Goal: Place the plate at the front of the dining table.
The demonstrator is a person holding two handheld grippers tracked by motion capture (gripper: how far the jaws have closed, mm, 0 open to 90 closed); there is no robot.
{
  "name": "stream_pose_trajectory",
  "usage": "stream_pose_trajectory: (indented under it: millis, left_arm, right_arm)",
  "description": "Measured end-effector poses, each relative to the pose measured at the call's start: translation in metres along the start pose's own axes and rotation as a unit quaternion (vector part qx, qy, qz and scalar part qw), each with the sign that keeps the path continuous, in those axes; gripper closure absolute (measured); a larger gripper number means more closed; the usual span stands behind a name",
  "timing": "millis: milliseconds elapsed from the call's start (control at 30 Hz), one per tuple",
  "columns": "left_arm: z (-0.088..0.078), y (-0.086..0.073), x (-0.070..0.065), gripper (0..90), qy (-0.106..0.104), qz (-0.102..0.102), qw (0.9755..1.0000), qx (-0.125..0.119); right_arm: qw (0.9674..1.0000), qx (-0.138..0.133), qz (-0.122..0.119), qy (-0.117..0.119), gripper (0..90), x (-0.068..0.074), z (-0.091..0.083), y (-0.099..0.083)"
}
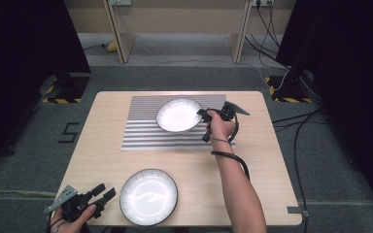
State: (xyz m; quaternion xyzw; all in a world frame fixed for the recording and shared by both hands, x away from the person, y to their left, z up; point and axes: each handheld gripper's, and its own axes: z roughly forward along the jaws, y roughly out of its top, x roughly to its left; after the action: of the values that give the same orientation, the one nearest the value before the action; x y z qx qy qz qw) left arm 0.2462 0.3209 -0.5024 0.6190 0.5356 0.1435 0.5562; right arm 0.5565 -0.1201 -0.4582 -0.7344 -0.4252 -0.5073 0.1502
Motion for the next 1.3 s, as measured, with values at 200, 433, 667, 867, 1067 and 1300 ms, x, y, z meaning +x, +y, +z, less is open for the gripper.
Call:
stream_pose_trajectory:
  millis: [200, 433, 667, 867, 1067, 1300]
  left_arm:
    - [0.0, 0.0, 0.001, 38.9, 0.001, -0.001, 1.0, -0.002]
    - [0.001, 0.0, 0.0, 39.0, -0.001, -0.002, 1.0, 0.0]
    - [0.001, 0.0, 0.001, 39.0, 0.0, -0.001, 1.0, 0.001]
    - [0.002, -0.001, 0.001, 39.0, -0.001, 0.0, 1.0, 0.002]
    - [0.002, 0.0, 0.002, 39.0, -0.001, 0.0, 1.0, 0.003]
    - [0.002, 0.0, 0.002, 39.1, -0.001, 0.0, 1.0, 0.002]
  right_arm:
    - [1.0, -0.003, -0.001, -0.007, 74.5, 0.001, 0.006, 0.002]
    - [0.9999, -0.001, 0.008, -0.01, 74.4, 0.0, 0.012, 0.004]
    - [0.9998, -0.003, 0.011, -0.014, 74.3, -0.001, 0.015, 0.007]
    - [0.9997, -0.005, 0.012, -0.019, 74.0, -0.003, 0.016, 0.009]
    - [0.9996, -0.005, 0.012, -0.025, 73.4, -0.006, 0.018, 0.009]
    - [0.9996, -0.004, 0.019, -0.023, 73.1, -0.01, 0.024, 0.007]
